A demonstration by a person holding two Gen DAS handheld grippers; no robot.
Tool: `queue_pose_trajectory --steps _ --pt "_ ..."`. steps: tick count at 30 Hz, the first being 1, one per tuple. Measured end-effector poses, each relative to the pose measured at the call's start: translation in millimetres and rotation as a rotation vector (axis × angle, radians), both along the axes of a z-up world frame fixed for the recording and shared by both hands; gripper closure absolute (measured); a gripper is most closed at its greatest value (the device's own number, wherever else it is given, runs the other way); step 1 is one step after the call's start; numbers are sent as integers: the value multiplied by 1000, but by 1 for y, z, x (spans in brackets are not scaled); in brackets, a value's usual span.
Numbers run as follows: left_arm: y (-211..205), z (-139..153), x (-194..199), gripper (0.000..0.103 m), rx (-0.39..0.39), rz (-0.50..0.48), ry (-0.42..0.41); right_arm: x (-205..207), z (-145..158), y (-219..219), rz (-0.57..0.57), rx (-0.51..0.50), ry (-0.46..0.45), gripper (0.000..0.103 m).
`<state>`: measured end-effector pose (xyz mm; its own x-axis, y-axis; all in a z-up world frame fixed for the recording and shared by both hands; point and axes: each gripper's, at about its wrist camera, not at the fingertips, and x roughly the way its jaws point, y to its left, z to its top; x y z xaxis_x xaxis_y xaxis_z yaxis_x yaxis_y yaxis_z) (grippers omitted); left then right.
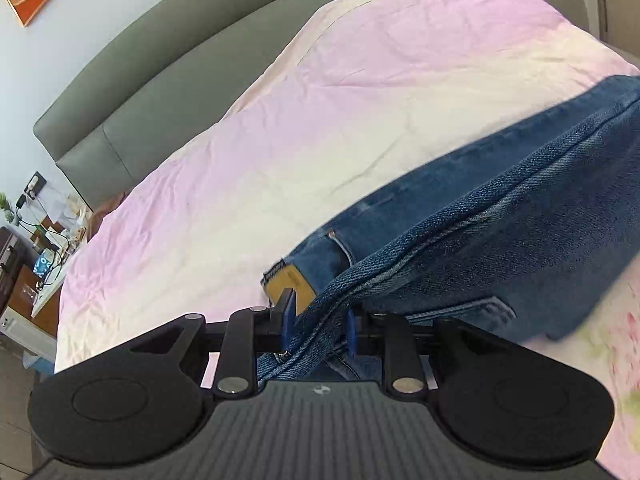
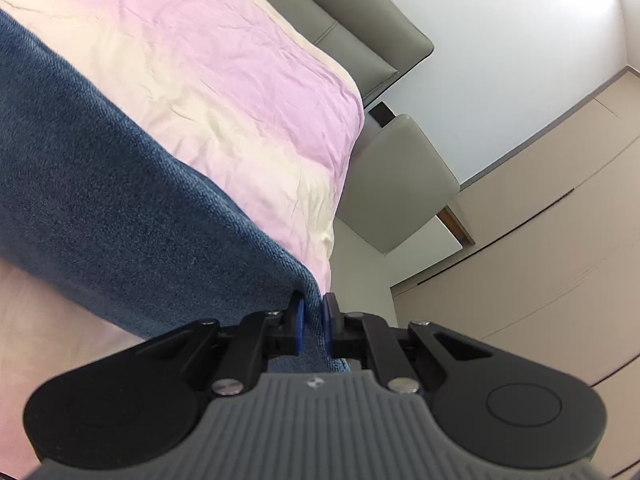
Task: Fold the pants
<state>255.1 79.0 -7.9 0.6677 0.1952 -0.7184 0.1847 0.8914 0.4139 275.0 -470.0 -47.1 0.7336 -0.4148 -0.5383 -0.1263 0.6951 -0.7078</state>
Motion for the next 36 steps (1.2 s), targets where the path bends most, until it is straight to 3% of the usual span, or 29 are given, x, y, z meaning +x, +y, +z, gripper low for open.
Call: queue_pose_trajectory --steps 6,15,18,24,28,31,33,36 --pt "0 -36 79 75 56 10 76 97 -34 14 10 -58 69 102" --pt "-6 -114 128 74 111 -28 193 200 -123 28 -6 -130 282 102" --pt "-6 -126 133 75 108 -43 195 214 -147 28 -16 -152 333 102" --pt "-8 -98 112 76 136 -99 116 212 -149 36 -8 -182 339 102" --pt "-4 -90 124 76 130 -101 159 214 -135 37 -35 -167 324 102" --pt "-4 -96 140 76 126 -71 153 221 -134 37 -76 -159 295 102" --pt "-7 -110 151 75 138 -77 203 222 -139 37 -90 -150 305 102" --pt "-6 -115 152 68 136 -81 217 228 -150 32 -85 -154 326 101"
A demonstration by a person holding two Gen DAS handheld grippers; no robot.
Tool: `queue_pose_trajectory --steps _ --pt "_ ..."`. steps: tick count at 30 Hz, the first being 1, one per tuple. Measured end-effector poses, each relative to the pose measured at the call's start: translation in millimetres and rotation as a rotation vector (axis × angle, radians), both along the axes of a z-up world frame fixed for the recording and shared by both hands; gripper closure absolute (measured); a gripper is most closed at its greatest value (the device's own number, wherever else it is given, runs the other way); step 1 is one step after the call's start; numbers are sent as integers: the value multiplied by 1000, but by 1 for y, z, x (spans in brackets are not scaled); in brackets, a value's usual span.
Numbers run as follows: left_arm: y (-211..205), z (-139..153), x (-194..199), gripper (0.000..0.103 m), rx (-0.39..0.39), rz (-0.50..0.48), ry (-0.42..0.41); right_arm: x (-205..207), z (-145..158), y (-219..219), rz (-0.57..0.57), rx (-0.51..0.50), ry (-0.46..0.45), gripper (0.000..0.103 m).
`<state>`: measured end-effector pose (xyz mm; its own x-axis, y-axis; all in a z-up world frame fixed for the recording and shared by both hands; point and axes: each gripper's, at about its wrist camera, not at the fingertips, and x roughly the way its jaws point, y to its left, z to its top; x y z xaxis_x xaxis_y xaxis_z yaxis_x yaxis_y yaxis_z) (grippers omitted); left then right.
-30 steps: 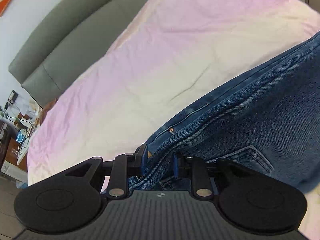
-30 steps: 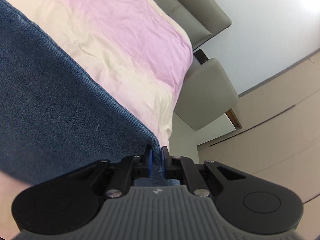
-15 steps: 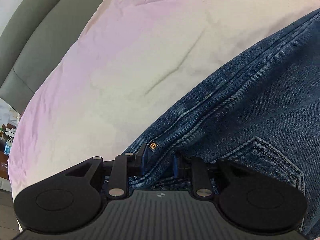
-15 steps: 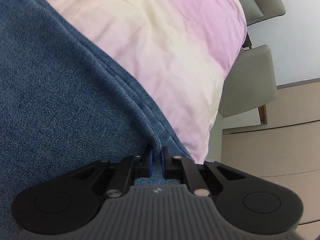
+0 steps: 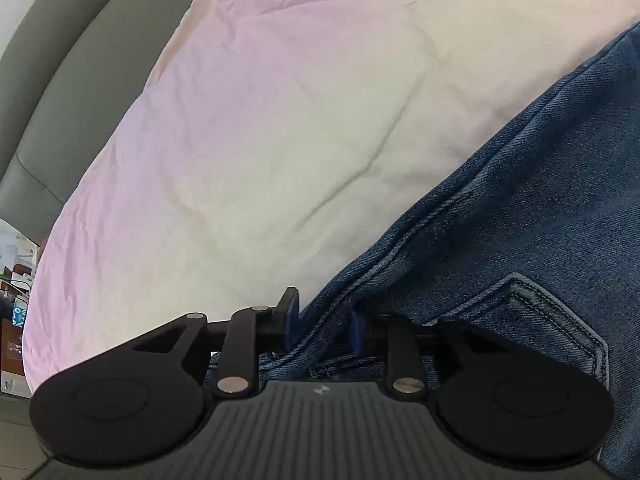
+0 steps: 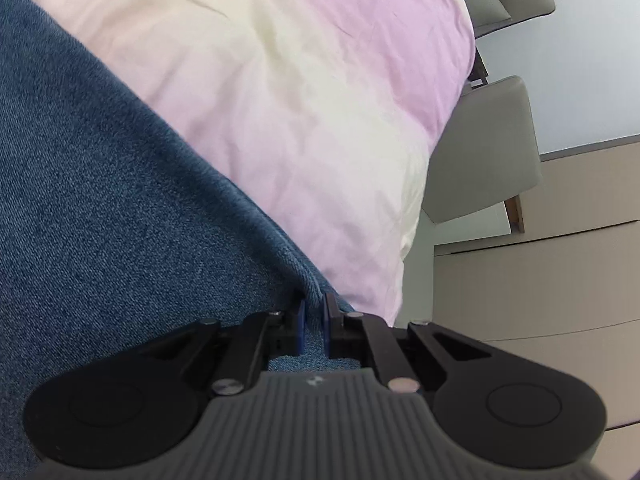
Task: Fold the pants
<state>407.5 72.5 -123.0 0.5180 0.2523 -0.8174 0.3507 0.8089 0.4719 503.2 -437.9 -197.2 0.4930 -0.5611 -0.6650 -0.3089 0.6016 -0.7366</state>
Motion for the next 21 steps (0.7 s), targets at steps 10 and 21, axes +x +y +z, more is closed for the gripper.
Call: queue_pose_trajectory --steps 10,21 --pt "39 61 -46 16 -162 153 -96 -30 44 -15 -75 111 -119 39" --pt "118 89 -141 16 -579 591 -128 -132 74 -27 -284 595 -158 39"
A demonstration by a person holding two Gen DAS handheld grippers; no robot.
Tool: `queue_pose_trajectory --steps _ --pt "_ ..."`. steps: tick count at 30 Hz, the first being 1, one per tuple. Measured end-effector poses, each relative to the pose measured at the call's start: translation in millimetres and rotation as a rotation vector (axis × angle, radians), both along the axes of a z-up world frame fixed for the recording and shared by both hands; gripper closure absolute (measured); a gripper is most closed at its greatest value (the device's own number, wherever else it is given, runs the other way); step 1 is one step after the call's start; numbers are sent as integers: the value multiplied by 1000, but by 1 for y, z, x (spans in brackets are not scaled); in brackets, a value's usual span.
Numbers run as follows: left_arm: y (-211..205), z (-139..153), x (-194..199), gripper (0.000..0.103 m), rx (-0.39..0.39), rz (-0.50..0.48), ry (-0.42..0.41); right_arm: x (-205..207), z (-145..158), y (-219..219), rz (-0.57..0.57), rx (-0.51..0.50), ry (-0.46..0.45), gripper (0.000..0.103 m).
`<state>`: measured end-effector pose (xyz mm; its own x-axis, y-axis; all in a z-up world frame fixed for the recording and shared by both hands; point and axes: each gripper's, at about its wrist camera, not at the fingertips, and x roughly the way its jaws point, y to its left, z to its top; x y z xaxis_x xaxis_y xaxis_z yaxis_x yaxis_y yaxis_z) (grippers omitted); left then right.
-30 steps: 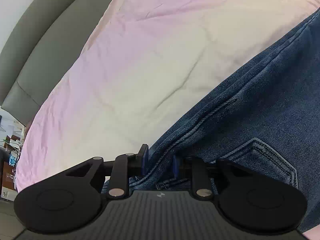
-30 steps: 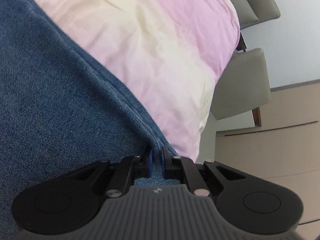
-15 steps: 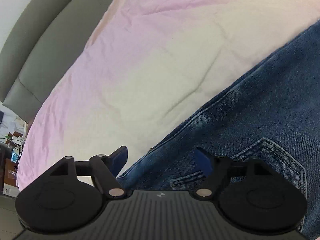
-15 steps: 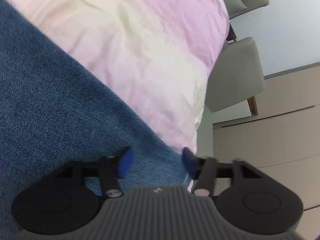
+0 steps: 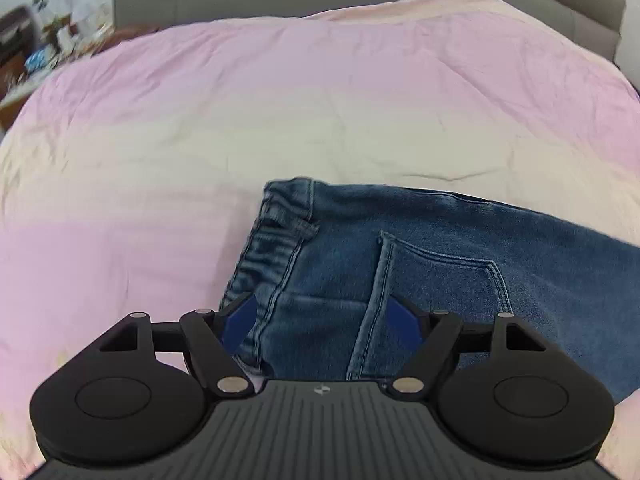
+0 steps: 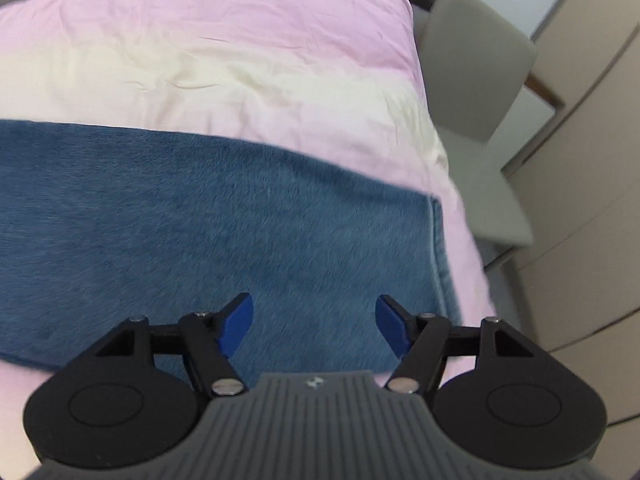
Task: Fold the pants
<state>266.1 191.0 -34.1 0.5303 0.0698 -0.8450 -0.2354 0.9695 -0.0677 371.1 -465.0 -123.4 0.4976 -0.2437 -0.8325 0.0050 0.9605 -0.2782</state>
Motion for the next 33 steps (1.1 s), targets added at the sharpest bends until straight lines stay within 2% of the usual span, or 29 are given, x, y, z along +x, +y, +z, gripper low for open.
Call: queue_pose_trajectory --steps 3,7,11,14,16,20,22,24,27,30,31,33 --pt "20 -18 -29 15 -168 135 -27 -22 -2 -18 -72 102 -16 40" --pt "38 -56 -54 15 -384 309 -63 -41 2 -68 -248 251 -69 42" --pt "46 -88 -56 15 -506 418 -92 -50 1 -114 -392 356 -116 43" --pt "49 -103 -52 15 -569 484 -116 -48 -8 -136 -464 397 -134 47" --pt "51 -109 -45 15 -582 506 -132 -44 -17 -148 -500 429 -150 51" --pt "48 -111 -36 18 -545 538 -135 -28 -34 -166 -553 445 -168 60" --pt "45 -110 -31 27 -509 533 -127 -21 -41 -174 -572 446 -156 89" --pt "42 -108 -28 32 -471 534 -113 -17 -37 -176 -553 433 -172 91" --pt "36 -103 -24 37 -415 528 -89 -13 -14 -164 -458 343 -236 96" --pt "34 -102 -23 38 -407 532 -82 -13 7 -164 -442 296 -304 98" --pt "35 -102 -24 39 -402 526 -83 -12 7 -164 -438 275 -305 98" --pt "35 -104 -23 39 -397 516 -82 -8 -7 -169 -454 242 -250 98"
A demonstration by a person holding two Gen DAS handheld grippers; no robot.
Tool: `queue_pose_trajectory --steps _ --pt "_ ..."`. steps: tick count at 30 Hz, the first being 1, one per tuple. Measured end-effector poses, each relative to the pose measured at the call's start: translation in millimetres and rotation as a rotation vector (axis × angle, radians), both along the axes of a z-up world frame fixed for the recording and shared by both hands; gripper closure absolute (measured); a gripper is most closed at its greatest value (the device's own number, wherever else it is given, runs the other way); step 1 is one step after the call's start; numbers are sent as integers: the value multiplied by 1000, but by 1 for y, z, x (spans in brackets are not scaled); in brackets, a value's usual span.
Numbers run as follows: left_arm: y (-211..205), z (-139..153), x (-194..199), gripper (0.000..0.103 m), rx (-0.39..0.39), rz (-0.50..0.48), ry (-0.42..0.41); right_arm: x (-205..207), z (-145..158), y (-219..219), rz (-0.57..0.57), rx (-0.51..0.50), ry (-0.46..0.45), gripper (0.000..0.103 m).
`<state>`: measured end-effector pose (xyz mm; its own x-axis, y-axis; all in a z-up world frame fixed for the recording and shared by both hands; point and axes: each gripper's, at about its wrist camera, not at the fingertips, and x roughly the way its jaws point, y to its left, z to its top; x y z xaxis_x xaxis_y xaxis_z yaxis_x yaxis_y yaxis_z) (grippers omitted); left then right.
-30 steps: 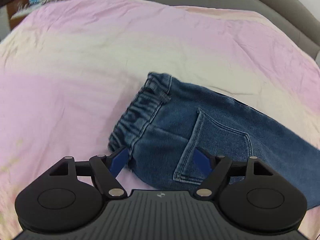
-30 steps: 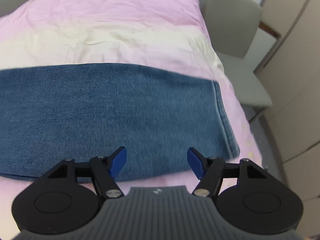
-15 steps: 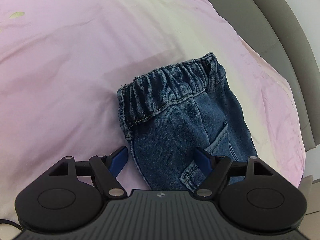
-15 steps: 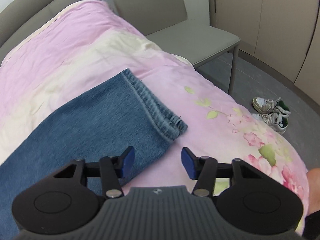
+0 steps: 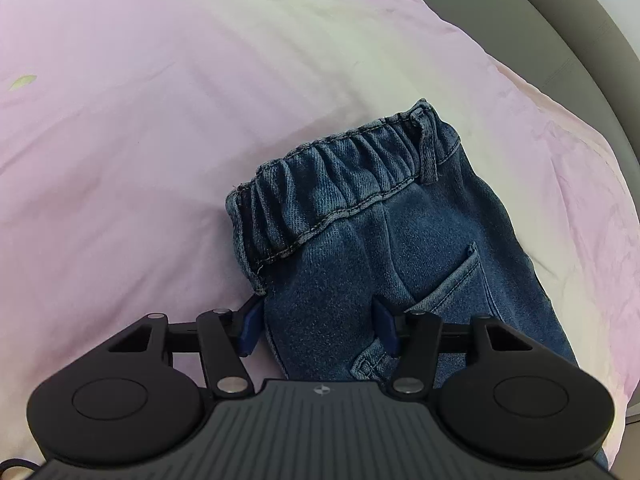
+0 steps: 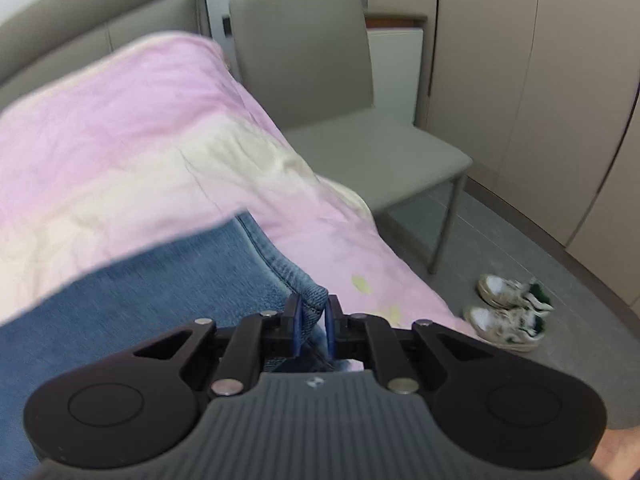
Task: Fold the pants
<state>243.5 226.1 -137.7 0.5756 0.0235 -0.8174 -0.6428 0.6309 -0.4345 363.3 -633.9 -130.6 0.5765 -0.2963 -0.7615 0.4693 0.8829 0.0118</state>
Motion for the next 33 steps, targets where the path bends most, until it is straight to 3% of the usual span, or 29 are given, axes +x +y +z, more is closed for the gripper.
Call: queue_pose_trajectory --steps 5,9,10,14,19,21,23,25,33 --pt "5 -1 11 39 -8 -7 37 -8 -31 -13 -48 84 30 96" --pt "14 -4 13 30 -61 -3 22 -28 -26 -24 -99 182 -19 63" --pt "17 -6 10 27 -78 9 9 -34 -27 -26 -103 219 -37 60" --pt "24 -17 4 24 -149 72 -46 -45 -48 -33 -151 392 -96 61" --pt "23 -27 6 22 -159 116 -86 -43 -76 -33 -239 452 -160 61" --pt "22 -30 9 23 -145 121 -89 -40 -82 -33 -249 450 -170 62" --pt "19 -27 11 29 -122 117 -86 -32 -78 -30 -236 420 -158 70" --pt "16 -19 14 38 -82 100 -66 -26 -66 -22 -215 354 -141 84" --pt "15 54 36 48 14 -39 -46 -6 25 16 -104 132 -132 89"
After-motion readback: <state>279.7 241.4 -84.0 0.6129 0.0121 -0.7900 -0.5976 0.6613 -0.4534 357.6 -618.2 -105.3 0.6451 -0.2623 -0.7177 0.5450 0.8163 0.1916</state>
